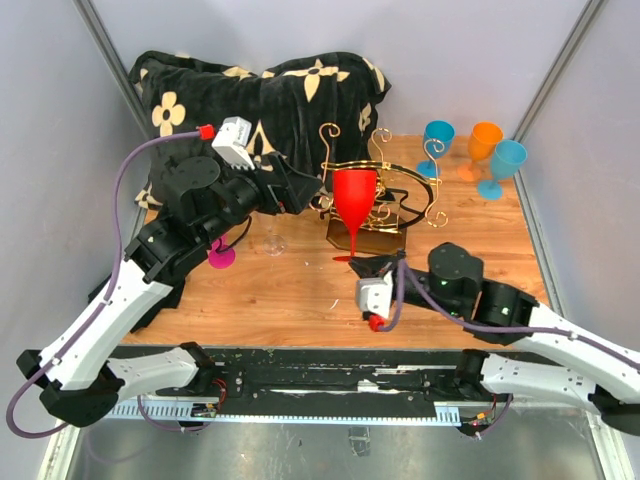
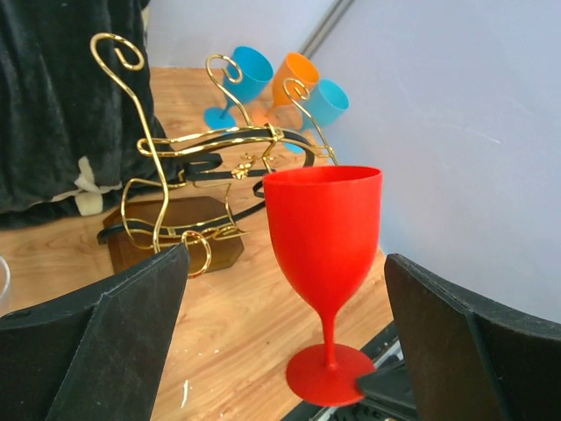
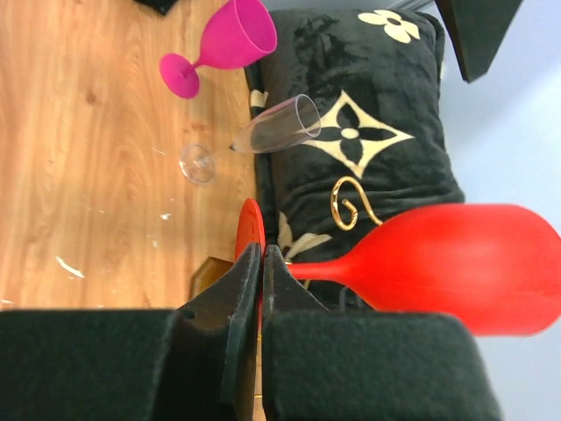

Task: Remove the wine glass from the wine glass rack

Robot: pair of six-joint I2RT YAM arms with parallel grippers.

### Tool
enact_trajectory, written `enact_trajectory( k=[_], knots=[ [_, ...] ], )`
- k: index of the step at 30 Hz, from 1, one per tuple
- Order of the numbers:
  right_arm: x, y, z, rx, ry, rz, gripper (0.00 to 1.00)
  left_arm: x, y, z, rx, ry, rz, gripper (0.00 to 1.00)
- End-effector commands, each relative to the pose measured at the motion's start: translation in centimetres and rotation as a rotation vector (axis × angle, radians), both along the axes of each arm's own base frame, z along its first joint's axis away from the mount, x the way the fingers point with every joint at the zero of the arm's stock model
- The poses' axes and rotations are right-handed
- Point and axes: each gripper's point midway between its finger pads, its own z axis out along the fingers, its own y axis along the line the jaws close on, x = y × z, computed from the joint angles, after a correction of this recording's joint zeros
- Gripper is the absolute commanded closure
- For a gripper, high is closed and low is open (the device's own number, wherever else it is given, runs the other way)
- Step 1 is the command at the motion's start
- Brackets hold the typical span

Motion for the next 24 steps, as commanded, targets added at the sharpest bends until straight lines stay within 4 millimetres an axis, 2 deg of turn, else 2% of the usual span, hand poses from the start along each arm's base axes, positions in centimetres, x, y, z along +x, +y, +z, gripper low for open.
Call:
enact_trajectory(
  k=[1, 5, 13, 19, 24],
  knots=[
    [2.6, 0.7, 2.9, -0.024, -0.237, -0.130, 0.99, -1.1, -0.9, 1.3, -0.014, -0.021, -0.078, 0.00],
    [2.6, 2.7, 2.6, -0.046, -0.263, -0.114, 0.99, -1.2, -1.3, 0.9, 0.003, -0.024, -0.105, 0.00],
    [1.5, 5.8, 2.9, -0.032, -0.292, -0.052, 0.99, 0.0, -1.6, -1.0, 0.045, -0.006, -0.076, 0.00],
    [-0.1, 7.1, 3.4, -0.044, -0.323, -0.012, 0.99, 1.2, -1.8, -2.3, 0.090, 0.011, -0.045, 0.00],
    [-1.1, 7.8, 3.0, -0.073, -0.349, 0.015, 0.99, 2.1, -2.2, -3.3, 0.115, 0.029, -0.033, 0.00]
  ],
)
